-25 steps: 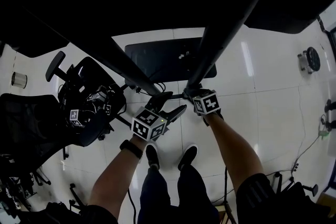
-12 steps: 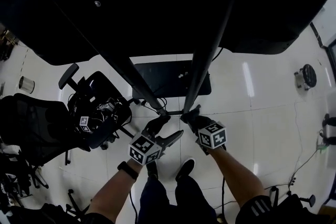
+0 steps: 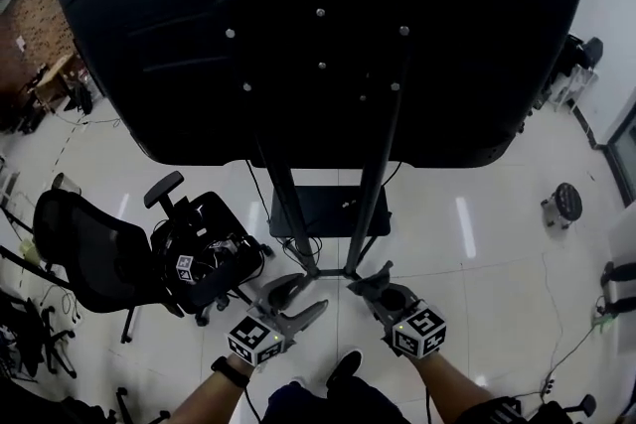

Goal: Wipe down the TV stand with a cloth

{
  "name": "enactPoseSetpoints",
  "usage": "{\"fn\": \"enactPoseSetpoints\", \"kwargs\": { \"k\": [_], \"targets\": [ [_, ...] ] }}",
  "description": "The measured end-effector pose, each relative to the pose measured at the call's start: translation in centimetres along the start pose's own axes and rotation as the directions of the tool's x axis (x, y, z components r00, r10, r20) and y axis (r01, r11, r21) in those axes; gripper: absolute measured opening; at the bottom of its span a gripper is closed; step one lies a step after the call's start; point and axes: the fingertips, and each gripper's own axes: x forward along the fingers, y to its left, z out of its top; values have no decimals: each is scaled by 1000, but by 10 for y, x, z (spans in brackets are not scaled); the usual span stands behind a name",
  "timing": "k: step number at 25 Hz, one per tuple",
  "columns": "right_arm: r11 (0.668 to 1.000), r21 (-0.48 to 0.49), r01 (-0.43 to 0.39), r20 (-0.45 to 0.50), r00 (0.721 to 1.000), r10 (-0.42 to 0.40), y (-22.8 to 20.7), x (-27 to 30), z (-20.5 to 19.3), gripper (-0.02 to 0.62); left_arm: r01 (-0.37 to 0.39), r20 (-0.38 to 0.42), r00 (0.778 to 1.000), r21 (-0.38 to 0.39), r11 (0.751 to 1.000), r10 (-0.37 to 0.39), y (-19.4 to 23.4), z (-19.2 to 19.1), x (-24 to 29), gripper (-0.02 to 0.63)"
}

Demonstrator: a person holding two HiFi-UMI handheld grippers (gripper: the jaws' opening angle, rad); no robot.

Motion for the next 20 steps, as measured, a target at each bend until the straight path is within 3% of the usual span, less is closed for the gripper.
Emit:
{"fn": "enactPoseSetpoints", "kwargs": {
  "k": [3,6,14,20],
  "targets": [
    [1000,19,5,49,999,-6,38,-25,17,31,7,19,1000,-1,1000,-7,-28,20,-40,331],
    [999,23,23,99,995,-26,72,-43,27,31,35,55,998,54,998,-38,-55,28,-72,331],
    [998,47,50,184,981,-57,191,-95,21,31,62,108,992,96,993,-72,-127,27,-188,330],
    [995,69,70,214,973,-84,263,-135,4,29,79,89,992,102,992,-88,-170,13,-261,330]
  ]
}}
